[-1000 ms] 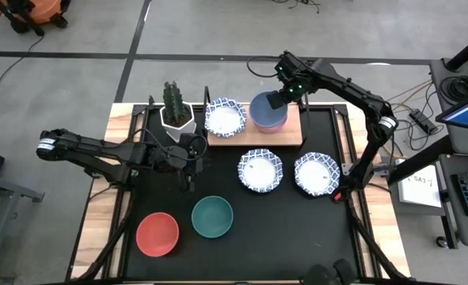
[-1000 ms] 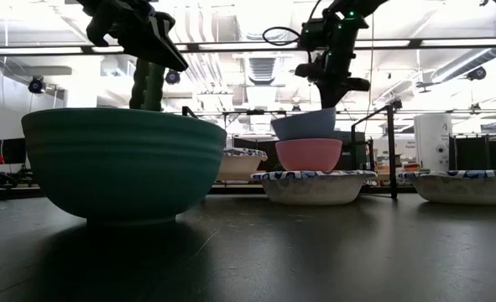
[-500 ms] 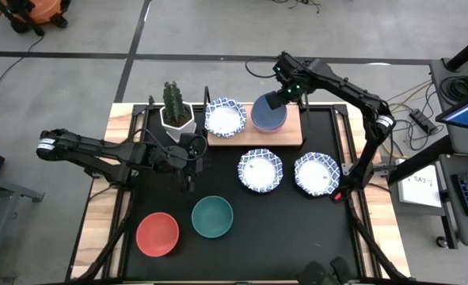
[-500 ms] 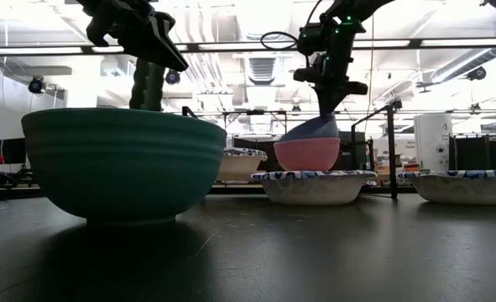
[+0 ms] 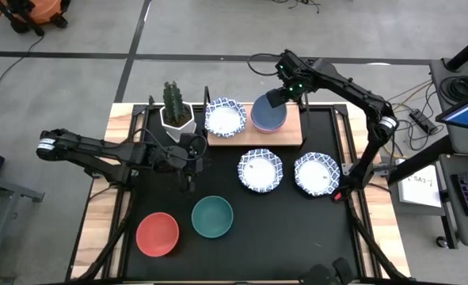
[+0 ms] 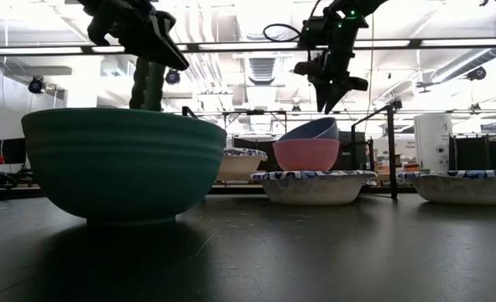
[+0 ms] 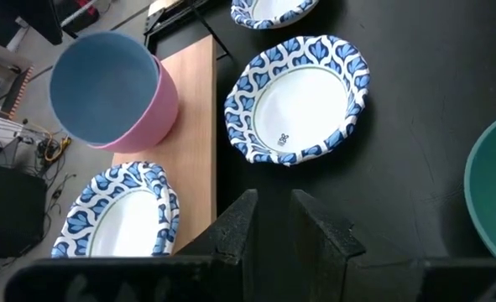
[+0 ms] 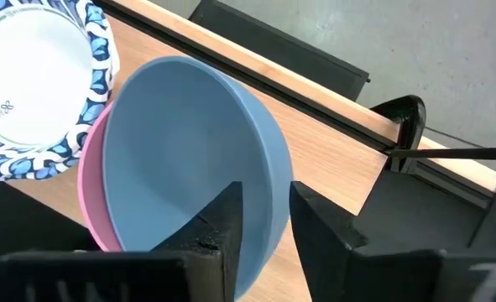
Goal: Place and stack bowls onto a shelf
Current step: Stack the blue bowl on top of the pink bowl on the shelf, then stack the white patterned bowl on top of the white patterned bowls on the shelf
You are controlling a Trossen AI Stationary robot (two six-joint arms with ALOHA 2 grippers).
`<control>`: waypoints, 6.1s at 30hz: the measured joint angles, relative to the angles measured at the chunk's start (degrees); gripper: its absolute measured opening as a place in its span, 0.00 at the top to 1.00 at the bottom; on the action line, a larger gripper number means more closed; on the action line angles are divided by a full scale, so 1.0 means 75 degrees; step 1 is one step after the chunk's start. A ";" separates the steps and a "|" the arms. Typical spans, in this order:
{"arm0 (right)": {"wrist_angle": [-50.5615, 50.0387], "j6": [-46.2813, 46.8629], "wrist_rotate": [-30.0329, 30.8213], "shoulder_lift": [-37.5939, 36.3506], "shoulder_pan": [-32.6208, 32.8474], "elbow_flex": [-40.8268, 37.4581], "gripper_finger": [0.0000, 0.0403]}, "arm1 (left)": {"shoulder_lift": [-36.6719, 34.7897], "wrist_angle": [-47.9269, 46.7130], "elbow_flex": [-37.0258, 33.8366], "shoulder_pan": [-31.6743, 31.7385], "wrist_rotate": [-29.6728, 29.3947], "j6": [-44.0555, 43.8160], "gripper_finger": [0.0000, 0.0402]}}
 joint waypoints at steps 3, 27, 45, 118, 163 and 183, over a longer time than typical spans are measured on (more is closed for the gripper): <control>-0.0026 -0.0030 0.0004 0.0003 0.0012 0.0000 0.84 | 0.0000 0.0055 0.0000 -0.0001 0.0000 0.0054 0.86; 0.0019 -0.0343 0.0325 0.0562 0.0017 -0.0012 0.98 | 0.0000 0.0060 0.0000 0.0000 0.0003 0.0063 0.86; 0.0593 -0.0710 0.0695 0.0953 0.0071 -0.0259 0.98 | 0.0015 0.0136 0.0000 0.0000 0.0003 0.0119 0.86; 0.9780 -0.3363 0.0753 -0.4739 0.5403 -0.8562 0.98 | 0.0017 0.0606 -0.0545 -0.0127 0.1454 -0.6020 0.86; 0.8529 -0.3481 0.0731 -0.6426 0.5403 -0.9425 0.98 | 0.6124 -0.0388 0.4469 0.0321 0.2800 -0.0438 0.61; 0.8557 -0.3382 0.0796 -0.6432 0.5403 -0.9585 0.98 | 0.7878 -0.1651 0.5644 0.0446 0.2702 -0.0237 0.87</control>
